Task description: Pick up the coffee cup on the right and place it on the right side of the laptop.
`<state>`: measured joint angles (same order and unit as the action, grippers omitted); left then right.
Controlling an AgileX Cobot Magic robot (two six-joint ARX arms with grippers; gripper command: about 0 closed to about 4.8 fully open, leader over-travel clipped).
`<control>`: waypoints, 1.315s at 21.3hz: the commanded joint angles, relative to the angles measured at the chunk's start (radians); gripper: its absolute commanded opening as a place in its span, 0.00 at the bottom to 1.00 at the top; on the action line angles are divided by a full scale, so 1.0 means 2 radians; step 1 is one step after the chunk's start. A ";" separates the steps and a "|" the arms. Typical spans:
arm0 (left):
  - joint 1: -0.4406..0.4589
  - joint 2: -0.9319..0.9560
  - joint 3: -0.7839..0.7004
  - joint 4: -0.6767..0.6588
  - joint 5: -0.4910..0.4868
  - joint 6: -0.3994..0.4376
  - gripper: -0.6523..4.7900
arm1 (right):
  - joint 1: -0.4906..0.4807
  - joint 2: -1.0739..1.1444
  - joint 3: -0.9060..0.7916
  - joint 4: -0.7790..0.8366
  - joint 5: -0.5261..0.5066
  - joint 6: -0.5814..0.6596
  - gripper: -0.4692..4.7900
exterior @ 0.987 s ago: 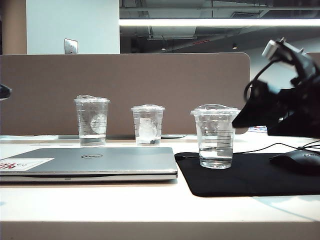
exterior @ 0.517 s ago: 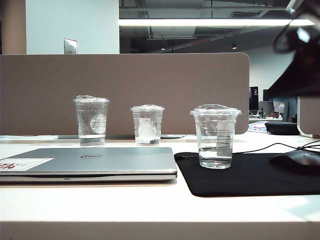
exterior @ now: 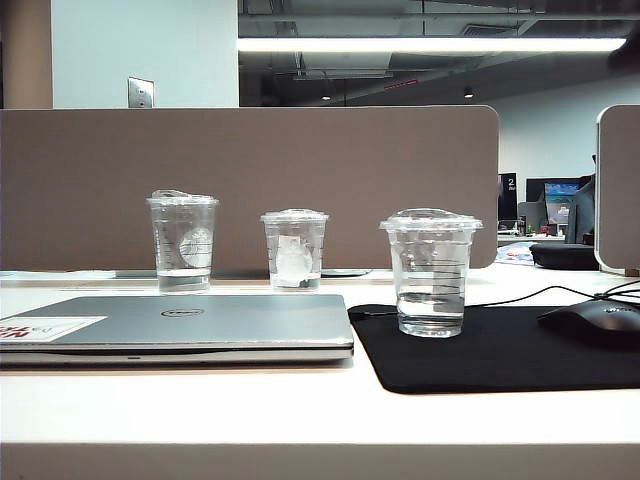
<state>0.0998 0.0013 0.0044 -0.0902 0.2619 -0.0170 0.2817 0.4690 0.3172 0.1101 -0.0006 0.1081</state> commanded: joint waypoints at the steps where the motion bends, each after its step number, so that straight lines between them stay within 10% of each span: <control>1: 0.000 0.000 0.002 0.004 0.004 0.001 0.11 | 0.000 -0.019 0.002 -0.006 0.004 0.000 0.08; 28: 0.001 0.000 0.002 0.005 0.004 0.001 0.11 | -0.003 -0.036 0.002 -0.025 0.001 -0.007 0.08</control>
<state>0.1001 0.0013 0.0044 -0.0906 0.2623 -0.0170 0.2806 0.4103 0.3168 0.0639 0.0002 0.1036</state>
